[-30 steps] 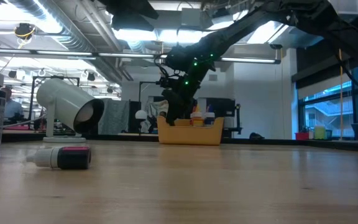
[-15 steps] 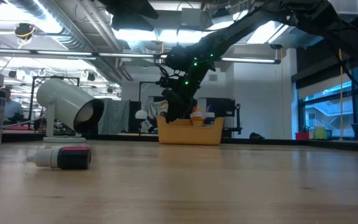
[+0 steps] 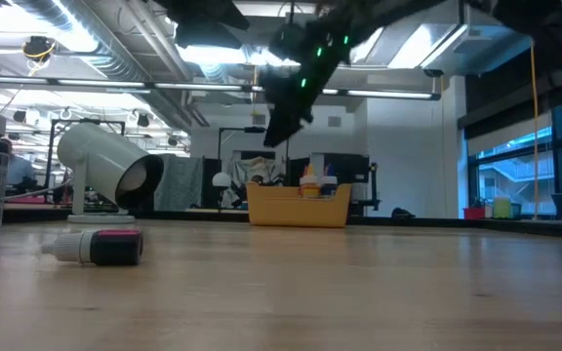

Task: Pick & Place food coloring
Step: Put the red food coloring bottle into the yellow bin

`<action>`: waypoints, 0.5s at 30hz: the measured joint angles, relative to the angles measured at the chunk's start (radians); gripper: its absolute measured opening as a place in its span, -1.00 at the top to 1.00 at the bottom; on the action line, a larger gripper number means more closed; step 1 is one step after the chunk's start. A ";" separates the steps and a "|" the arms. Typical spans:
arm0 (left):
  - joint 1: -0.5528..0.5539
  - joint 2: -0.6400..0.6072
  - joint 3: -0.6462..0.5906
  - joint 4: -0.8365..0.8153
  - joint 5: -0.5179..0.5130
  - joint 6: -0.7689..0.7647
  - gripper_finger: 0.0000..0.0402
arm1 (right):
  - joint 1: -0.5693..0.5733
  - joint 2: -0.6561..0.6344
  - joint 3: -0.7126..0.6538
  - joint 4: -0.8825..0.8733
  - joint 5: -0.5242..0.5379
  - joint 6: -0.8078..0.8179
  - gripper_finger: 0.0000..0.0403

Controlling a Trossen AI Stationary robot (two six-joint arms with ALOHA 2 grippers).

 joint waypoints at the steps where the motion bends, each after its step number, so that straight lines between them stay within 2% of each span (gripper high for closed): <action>1: 0.000 0.000 0.000 0.000 0.000 0.000 -0.23 | 0.014 -0.025 0.000 -0.030 0.000 0.000 0.18; 7: 0.000 0.000 0.000 0.001 0.000 0.008 -0.21 | 0.129 -0.177 -0.040 -0.173 0.001 -0.022 0.18; 15: -0.001 0.000 0.000 0.001 0.000 0.008 -0.22 | 0.307 -0.364 -0.296 -0.211 -0.011 0.118 0.18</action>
